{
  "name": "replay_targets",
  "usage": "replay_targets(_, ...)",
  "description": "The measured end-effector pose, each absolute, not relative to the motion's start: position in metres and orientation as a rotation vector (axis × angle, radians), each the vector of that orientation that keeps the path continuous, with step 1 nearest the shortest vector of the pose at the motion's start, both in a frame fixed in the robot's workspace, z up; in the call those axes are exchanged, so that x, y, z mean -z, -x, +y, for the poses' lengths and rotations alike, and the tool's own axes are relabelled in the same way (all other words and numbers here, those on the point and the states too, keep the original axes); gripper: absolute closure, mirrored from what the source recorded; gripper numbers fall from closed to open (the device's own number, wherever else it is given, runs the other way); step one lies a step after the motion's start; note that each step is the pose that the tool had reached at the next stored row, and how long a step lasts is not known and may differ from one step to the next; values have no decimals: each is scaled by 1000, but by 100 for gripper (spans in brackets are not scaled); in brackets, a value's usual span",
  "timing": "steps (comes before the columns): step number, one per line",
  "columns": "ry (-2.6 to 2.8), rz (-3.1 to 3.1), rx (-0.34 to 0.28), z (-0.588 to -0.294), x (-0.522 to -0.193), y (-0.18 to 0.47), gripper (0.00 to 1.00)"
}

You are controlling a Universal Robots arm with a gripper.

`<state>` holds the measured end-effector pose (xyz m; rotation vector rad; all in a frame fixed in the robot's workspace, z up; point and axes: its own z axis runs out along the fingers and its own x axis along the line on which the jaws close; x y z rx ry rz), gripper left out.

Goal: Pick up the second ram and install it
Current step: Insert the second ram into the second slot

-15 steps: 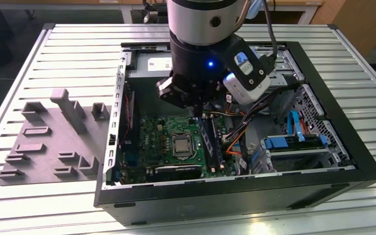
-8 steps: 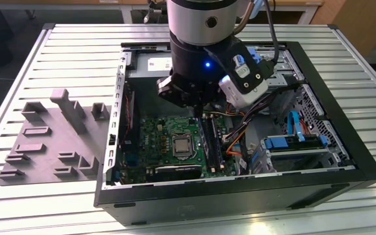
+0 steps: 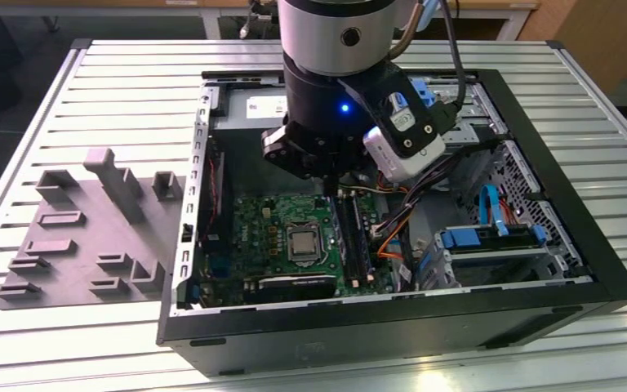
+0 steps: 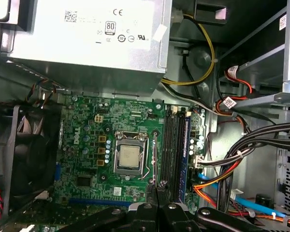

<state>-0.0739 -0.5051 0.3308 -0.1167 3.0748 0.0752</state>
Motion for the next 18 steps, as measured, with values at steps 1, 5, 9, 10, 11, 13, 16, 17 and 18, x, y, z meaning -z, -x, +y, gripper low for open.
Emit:
replay_targets(1,117,3075,-75,-505,-331,74,89)
replay_targets(5,117,3075,-75,-501,-331,74,89)
replay_targets(9,116,3075,-75,-497,-331,74,89)
replay_targets(10,116,3075,-75,-496,-330,74,89)
replay_targets(11,116,3075,-75,-496,-330,73,89)
replay_targets(13,116,3075,-75,-495,-330,73,89)
replay_targets(16,116,3075,-76,-494,-330,72,89)
replay_targets(17,116,3075,-76,-494,-329,72,89)
replay_targets(18,116,3075,-75,-494,-329,72,89)
